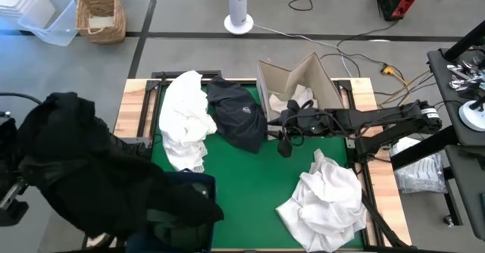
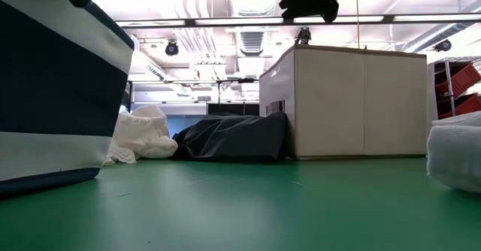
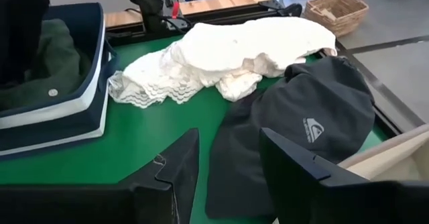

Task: Sort clothes
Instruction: Put the black jacket into the blue laundry organizer

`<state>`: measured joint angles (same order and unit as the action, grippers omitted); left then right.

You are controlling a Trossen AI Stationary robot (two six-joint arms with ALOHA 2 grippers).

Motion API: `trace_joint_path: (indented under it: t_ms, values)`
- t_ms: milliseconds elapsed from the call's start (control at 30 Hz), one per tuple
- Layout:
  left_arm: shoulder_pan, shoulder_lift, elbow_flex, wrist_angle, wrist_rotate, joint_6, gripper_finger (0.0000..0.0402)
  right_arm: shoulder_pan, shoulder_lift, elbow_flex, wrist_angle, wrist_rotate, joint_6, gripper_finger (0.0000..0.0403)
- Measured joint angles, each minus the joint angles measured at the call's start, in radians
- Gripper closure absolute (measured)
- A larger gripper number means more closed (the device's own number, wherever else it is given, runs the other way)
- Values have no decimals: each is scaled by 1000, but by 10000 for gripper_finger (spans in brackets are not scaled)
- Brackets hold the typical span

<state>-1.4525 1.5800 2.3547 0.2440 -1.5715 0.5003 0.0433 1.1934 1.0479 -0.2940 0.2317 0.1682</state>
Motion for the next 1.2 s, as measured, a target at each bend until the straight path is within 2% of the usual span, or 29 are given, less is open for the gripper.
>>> trace_joint_path:
  t_ms: [233, 467, 633, 900, 1200]
  values:
    - [0, -8, 0, -1, 0, 22, 375, 0, 0, -4, 1, -4, 4, 268]
    - [7, 14, -11, -79, 1, 14, 375, 7, 0, -7, 20, -4, -8, 264]
    - [65, 59, -21, -152, 1, -15, 375, 11, 0, -7, 34, -4, -12, 255]
    - [199, 140, -21, -157, 2, -10, 375, 11, 0, -7, 49, -4, -20, 264]
    - [256, 211, -20, -187, 16, -10, 375, 11, 0, -8, 46, -4, -23, 263]
